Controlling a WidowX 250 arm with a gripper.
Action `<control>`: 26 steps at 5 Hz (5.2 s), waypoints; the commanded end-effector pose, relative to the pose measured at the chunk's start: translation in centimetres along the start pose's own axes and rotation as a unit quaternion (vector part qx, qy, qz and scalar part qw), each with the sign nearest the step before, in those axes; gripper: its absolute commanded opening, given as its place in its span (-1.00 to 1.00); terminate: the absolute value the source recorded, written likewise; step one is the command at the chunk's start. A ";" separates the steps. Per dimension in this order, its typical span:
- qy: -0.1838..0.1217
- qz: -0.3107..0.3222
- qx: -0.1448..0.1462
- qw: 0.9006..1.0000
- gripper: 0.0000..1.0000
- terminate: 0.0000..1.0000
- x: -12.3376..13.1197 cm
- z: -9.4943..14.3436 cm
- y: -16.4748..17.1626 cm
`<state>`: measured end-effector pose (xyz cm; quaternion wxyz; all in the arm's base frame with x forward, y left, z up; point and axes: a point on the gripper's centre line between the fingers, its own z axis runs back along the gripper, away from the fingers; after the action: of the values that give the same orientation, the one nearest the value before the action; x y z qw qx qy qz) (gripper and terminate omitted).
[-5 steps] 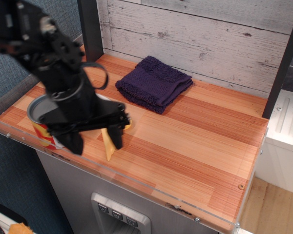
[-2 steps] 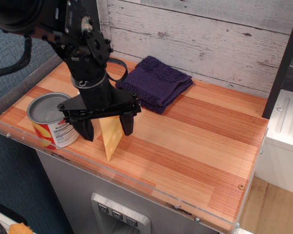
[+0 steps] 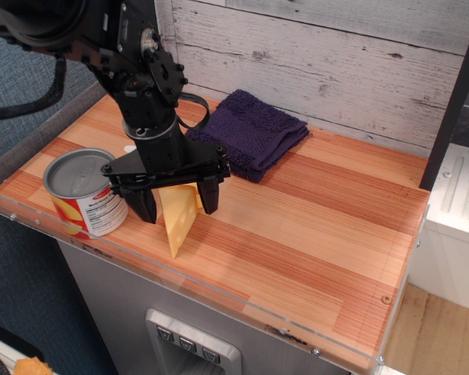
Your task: Move the cheese to the right of the cloth.
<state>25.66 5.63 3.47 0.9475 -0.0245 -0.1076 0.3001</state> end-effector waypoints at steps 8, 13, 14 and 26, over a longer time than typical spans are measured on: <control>-0.005 0.205 -0.052 0.977 -1.00 -1.00 -1.4 5.5 -6.6; -0.024 0.368 -0.077 0.926 -1.00 -1.00 4.4 1.0 -15.8; -0.020 0.365 -0.052 0.929 -1.00 -1.00 5.4 0.0 -17.7; -0.045 0.195 -0.021 0.980 1.00 -1.00 4.6 6.7 -9.7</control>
<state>32.73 0.03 10.23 0.8678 -0.0388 -0.1270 0.4788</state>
